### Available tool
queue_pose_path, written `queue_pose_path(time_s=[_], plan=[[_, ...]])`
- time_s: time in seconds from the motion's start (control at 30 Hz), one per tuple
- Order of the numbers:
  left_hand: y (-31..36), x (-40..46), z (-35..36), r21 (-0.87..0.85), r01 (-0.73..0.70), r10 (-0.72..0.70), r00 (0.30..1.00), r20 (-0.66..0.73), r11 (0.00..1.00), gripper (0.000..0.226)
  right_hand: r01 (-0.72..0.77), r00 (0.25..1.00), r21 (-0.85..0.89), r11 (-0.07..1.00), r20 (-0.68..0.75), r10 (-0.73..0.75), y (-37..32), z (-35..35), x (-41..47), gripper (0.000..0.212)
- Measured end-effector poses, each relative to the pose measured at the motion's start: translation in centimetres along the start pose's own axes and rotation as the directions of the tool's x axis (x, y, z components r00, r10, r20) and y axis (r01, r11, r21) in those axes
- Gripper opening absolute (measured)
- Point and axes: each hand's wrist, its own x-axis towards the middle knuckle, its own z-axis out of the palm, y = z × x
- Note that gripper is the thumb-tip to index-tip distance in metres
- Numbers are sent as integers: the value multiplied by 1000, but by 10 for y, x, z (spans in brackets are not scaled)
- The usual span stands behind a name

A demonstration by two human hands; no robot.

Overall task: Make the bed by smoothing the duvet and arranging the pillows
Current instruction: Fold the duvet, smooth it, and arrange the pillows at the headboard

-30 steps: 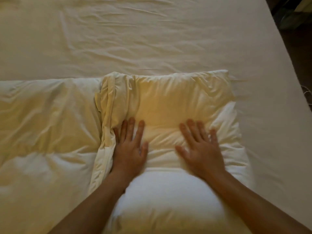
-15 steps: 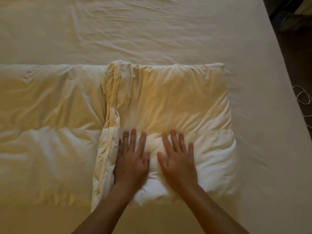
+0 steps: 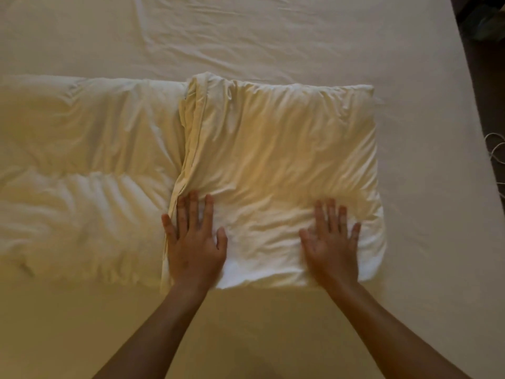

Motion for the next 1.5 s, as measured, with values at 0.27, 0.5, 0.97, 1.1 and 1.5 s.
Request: queue_pose_path(time_s=[0.27,0.5,0.97,1.1,1.5], plan=[[-68,-5,32,10,-145,144,985,91,989,71,67,997,-131,989,-19,-70,24,32,-6,81],[11,8,-5,-84,129,-126,991,36,988,68,-151,986,123,981,-51,158,17,-16,28,76],[215,150,-55,-221,-461,470,883,-16,859,50,-280,909,658,699,-52,413,80,-104,134,58],[266,203,-66,-75,-674,678,734,40,735,48,-330,884,725,605,12,468,92,-82,109,58],[363,235,-25,8,-961,887,259,381,277,42,-375,873,769,517,107,476,102,-31,50,62]])
